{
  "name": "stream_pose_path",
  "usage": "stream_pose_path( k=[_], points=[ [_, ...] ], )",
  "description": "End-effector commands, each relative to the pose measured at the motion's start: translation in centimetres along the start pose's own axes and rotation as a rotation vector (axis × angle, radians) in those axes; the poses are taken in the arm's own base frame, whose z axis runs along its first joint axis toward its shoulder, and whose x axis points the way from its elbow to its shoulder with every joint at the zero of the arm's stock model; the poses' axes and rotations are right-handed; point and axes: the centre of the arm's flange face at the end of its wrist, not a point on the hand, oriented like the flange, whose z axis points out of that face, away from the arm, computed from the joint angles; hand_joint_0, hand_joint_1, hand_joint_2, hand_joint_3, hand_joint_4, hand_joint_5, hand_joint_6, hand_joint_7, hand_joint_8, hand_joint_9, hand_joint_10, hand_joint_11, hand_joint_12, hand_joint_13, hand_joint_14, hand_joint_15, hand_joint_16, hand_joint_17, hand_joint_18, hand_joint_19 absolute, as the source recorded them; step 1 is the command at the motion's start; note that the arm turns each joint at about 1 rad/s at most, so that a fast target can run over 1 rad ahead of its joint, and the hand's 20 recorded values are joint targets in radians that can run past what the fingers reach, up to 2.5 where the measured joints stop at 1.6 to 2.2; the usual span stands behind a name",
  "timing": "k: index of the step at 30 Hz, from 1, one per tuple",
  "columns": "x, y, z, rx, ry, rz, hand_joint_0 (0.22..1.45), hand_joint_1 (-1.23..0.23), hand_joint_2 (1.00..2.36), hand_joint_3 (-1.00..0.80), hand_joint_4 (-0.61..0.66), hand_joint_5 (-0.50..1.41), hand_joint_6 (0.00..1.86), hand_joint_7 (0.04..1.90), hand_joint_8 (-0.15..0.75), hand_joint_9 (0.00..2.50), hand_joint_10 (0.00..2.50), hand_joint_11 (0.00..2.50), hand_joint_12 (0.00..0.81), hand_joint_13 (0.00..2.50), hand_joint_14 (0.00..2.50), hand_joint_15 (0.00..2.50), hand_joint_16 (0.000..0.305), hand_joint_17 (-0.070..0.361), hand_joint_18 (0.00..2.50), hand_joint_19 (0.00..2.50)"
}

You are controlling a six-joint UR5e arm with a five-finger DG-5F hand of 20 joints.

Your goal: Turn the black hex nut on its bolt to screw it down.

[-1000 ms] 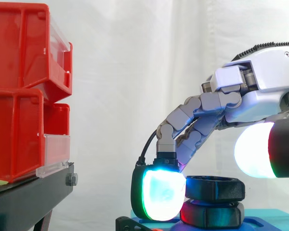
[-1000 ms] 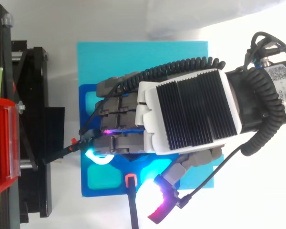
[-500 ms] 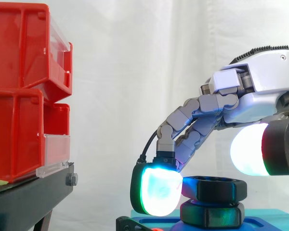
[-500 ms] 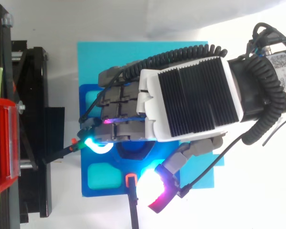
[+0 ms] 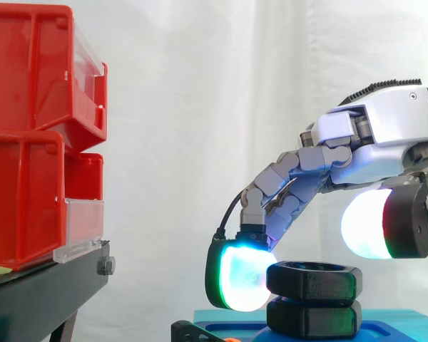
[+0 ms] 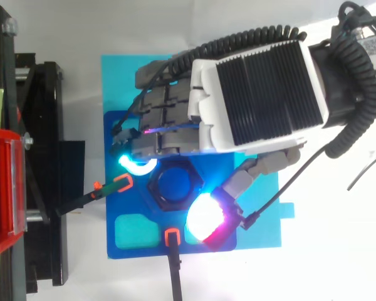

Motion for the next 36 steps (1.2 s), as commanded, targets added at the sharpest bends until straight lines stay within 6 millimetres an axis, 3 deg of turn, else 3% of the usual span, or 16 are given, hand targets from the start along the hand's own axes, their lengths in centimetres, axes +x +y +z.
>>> stream_pose_path(
  k=[1,9,19,29,36],
  points=[
    [-0.1,-0.6,-0.3,-0.004,0.000,-0.006,0.46,-0.36,1.00,-0.50,0.29,-0.19,0.71,0.73,0.349,0.67,0.01,0.51,0.370,0.71,0.01,0.24,0.045,0.102,0.56,0.23],
    [-0.3,-2.2,-1.2,-0.012,-0.004,-0.007,0.46,-0.36,1.00,-0.50,0.30,-0.18,0.67,0.79,0.352,0.68,0.01,0.52,0.367,0.71,0.01,0.23,0.045,0.102,0.56,0.23],
    [-0.6,-1.2,-0.3,-0.025,-0.036,-0.002,0.45,-0.36,1.00,-0.50,0.30,-0.18,0.62,0.88,0.351,0.68,0.01,0.52,0.373,0.71,0.01,0.24,0.046,0.103,0.56,0.23],
    [-0.6,2.5,2.0,-0.016,-0.075,0.029,0.45,-0.36,1.00,-0.50,0.28,-0.19,0.71,0.75,0.351,0.68,0.01,0.51,0.372,0.70,0.01,0.24,0.045,0.102,0.55,0.23],
    [-0.6,4.5,3.1,-0.024,-0.102,0.033,0.41,-0.44,1.00,-0.50,0.32,-0.19,0.75,0.67,0.370,0.69,0.01,0.53,0.395,0.71,0.01,0.23,0.050,0.112,0.57,0.22]
  ],
)
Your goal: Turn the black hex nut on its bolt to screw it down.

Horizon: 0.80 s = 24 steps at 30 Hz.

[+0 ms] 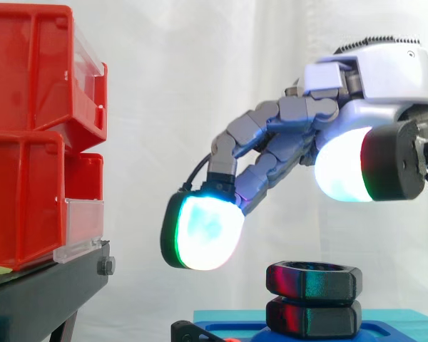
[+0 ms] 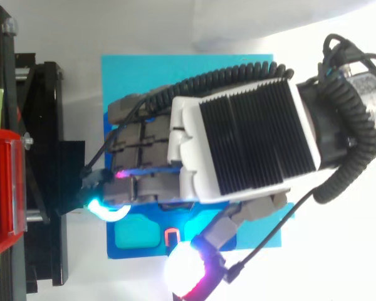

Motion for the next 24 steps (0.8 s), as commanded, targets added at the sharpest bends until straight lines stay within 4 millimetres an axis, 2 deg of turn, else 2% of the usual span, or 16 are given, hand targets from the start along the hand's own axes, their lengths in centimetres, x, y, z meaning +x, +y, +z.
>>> stream_pose_path(
  k=[1,9,24],
  points=[
    [0.13,0.95,0.47,-0.001,-0.005,0.001,0.41,-0.44,1.00,-0.50,0.32,-0.19,0.75,0.67,0.368,0.69,0.01,0.53,0.396,0.71,0.01,0.23,0.050,0.112,0.57,0.21],
    [0.42,1.93,0.78,-0.005,0.003,0.002,0.42,-0.47,1.00,-0.50,0.32,-0.20,0.78,0.64,0.363,0.69,0.01,0.53,0.388,0.71,0.01,0.24,0.048,0.108,0.57,0.22],
    [0.80,1.80,0.38,0.003,0.037,0.004,0.42,-0.42,1.00,-0.50,0.32,-0.20,0.80,0.62,0.367,0.70,0.01,0.53,0.389,0.72,0.01,0.24,0.048,0.108,0.57,0.22]
  ],
)
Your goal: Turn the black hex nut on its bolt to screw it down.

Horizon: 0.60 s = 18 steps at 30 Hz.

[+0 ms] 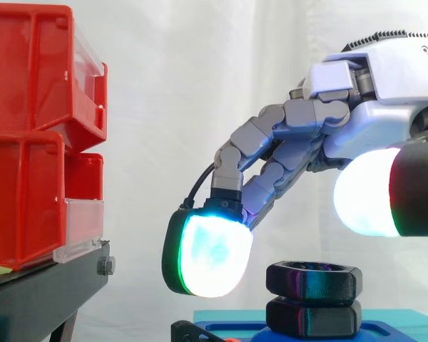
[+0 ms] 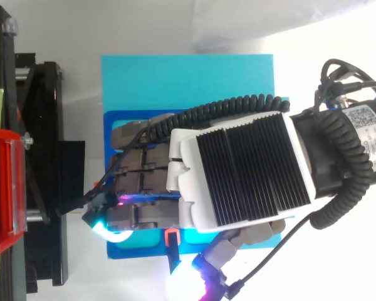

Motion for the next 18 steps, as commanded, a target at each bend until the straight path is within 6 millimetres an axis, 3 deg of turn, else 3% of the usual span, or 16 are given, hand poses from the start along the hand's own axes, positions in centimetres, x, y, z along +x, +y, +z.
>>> stream_pose_path(
  k=[1,18],
  points=[
    [0.04,-0.03,-0.06,0.000,0.004,0.000,0.42,-0.41,1.00,-0.50,0.32,-0.20,0.80,0.63,0.366,0.70,0.01,0.54,0.387,0.72,0.01,0.24,0.048,0.108,0.57,0.22],
    [0.28,-0.86,-0.86,-0.002,0.046,-0.026,0.42,-0.42,1.00,-0.50,0.31,-0.20,0.84,0.62,0.364,0.70,0.01,0.54,0.387,0.71,0.01,0.24,0.048,0.107,0.56,0.21]
  ],
)
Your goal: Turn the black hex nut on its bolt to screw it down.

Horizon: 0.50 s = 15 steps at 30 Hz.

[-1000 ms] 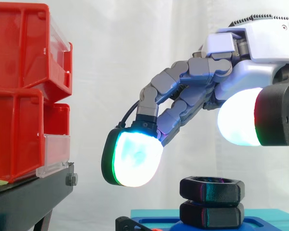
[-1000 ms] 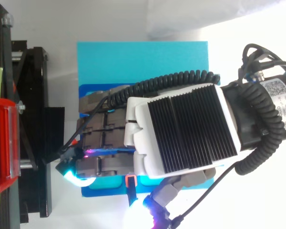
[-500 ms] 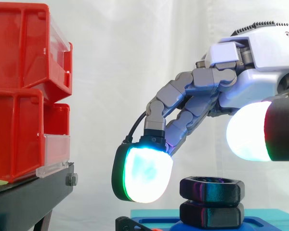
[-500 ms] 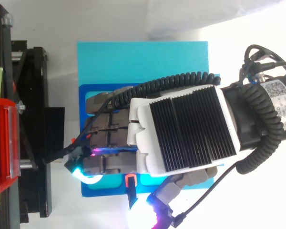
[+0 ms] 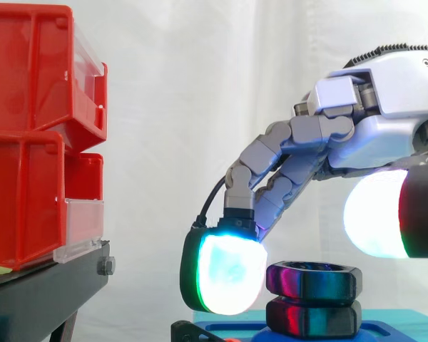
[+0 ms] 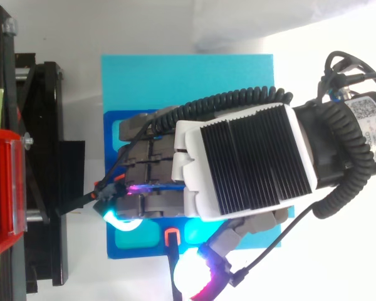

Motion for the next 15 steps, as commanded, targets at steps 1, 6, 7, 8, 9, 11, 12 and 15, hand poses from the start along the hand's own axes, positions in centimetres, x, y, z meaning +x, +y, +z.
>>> stream_pose_path(
  k=[1,6,7,8,9,11,12,15],
  points=[
    [0.10,-0.28,-0.32,-0.007,0.017,-0.015,0.42,-0.42,1.00,-0.50,0.32,-0.20,0.84,0.61,0.363,0.70,0.01,0.53,0.386,0.71,0.01,0.24,0.047,0.107,0.57,0.21],
    [0.18,-0.30,-0.48,-0.022,0.027,-0.031,0.42,-0.42,1.00,-0.50,0.31,-0.20,0.84,0.61,0.363,0.71,0.01,0.54,0.386,0.72,0.01,0.24,0.047,0.107,0.57,0.22],
    [0.16,-0.40,-0.52,-0.021,0.026,-0.031,0.42,-0.42,1.00,-0.50,0.31,-0.20,0.85,0.61,0.363,0.71,0.01,0.53,0.384,0.72,0.01,0.23,0.047,0.107,0.57,0.22],
    [0.14,-0.51,-0.56,-0.019,0.026,-0.031,0.42,-0.42,1.00,-0.50,0.31,-0.20,0.85,0.62,0.364,0.71,0.01,0.53,0.384,0.72,0.01,0.24,0.047,0.107,0.57,0.22],
    [0.12,-0.61,-0.60,-0.018,0.026,-0.031,0.42,-0.42,1.00,-0.50,0.32,-0.20,0.85,0.62,0.366,0.71,0.01,0.54,0.385,0.72,0.01,0.24,0.047,0.107,0.57,0.22],
    [0.10,-0.72,-0.64,-0.016,0.026,-0.031,0.42,-0.42,1.00,-0.50,0.31,-0.20,0.85,0.61,0.364,0.71,0.01,0.54,0.384,0.72,0.01,0.24,0.047,0.107,0.57,0.21],
    [0.06,-0.81,-0.65,-0.017,0.023,-0.030,0.42,-0.42,1.00,-0.50,0.32,-0.20,0.85,0.61,0.364,0.71,0.01,0.54,0.386,0.72,0.01,0.24,0.047,0.107,0.58,0.22],
    [-0.01,-0.93,-0.64,-0.015,0.018,-0.030,0.42,-0.42,1.00,-0.50,0.32,-0.20,0.85,0.61,0.363,0.71,0.01,0.54,0.385,0.72,0.01,0.24,0.047,0.106,0.58,0.22]
  ],
)
